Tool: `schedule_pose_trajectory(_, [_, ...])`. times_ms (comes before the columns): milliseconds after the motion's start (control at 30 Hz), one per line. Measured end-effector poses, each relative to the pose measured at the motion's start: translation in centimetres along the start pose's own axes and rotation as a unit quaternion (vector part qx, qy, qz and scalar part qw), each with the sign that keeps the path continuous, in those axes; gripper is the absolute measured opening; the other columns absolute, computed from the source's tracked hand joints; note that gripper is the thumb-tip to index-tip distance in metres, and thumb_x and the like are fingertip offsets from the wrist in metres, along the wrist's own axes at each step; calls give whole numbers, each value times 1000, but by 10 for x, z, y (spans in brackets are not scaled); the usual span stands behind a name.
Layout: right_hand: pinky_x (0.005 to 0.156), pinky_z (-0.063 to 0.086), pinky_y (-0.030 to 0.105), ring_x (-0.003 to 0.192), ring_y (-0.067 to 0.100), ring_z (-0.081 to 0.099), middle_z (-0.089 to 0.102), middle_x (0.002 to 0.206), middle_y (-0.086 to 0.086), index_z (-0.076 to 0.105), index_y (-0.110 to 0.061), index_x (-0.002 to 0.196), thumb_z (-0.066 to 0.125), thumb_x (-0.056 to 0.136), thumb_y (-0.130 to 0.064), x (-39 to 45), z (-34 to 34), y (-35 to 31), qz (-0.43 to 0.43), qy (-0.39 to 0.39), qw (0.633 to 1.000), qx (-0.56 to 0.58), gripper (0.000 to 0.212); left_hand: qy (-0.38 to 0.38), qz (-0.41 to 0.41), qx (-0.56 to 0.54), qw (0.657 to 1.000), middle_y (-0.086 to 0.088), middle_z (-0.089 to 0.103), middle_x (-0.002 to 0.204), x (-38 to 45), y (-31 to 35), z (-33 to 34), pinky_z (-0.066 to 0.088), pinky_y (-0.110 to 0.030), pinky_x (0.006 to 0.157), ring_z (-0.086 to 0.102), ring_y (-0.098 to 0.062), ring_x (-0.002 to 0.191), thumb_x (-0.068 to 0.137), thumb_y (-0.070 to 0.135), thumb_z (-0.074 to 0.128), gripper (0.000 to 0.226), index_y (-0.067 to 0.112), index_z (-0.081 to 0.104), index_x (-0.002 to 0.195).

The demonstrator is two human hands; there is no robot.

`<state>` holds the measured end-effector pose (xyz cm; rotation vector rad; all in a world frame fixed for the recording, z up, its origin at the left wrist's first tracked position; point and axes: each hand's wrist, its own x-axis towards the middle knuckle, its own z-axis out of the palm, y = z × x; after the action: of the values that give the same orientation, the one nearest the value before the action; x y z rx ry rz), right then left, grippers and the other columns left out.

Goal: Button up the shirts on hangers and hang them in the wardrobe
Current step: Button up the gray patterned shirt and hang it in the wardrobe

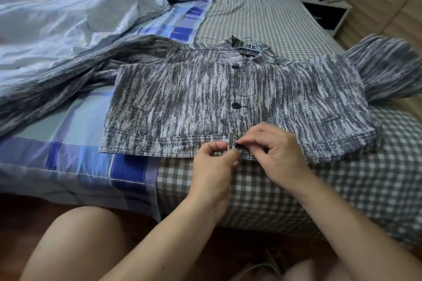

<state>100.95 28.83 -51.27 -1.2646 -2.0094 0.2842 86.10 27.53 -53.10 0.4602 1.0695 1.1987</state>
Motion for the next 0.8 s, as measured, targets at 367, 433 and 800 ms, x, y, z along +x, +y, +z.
schedule_pose_trajectory(367, [62, 58, 34, 84, 22, 65, 72, 102, 8, 74, -3, 115, 61, 100, -7, 16, -25, 12, -305, -143, 920, -202, 20, -41, 24, 86, 995, -10, 67, 75, 1, 6, -13, 54, -26, 65, 65, -17, 69, 87, -7, 73, 24, 6, 63, 104])
schedule_pose_trajectory(433, [58, 58, 32, 83, 24, 66, 71, 103, 12, 70, 2, 118, 60, 100, -2, 35, -38, 14, -402, -192, 859, -253, 21, -64, 20, 103, 992, -8, 71, 76, 3, 11, -16, 56, -25, 69, 69, -14, 71, 87, -5, 74, 24, 4, 64, 106])
schedule_pose_trajectory(800, [66, 60, 30, 79, 23, 69, 73, 95, 14, 71, 7, 106, 57, 101, 0, 78, -27, 24, -517, -259, 773, -263, 17, -66, -15, 96, 993, -7, 66, 70, 15, 20, -18, 50, -22, 58, 60, -13, 58, 86, -9, 73, 18, 6, 62, 87])
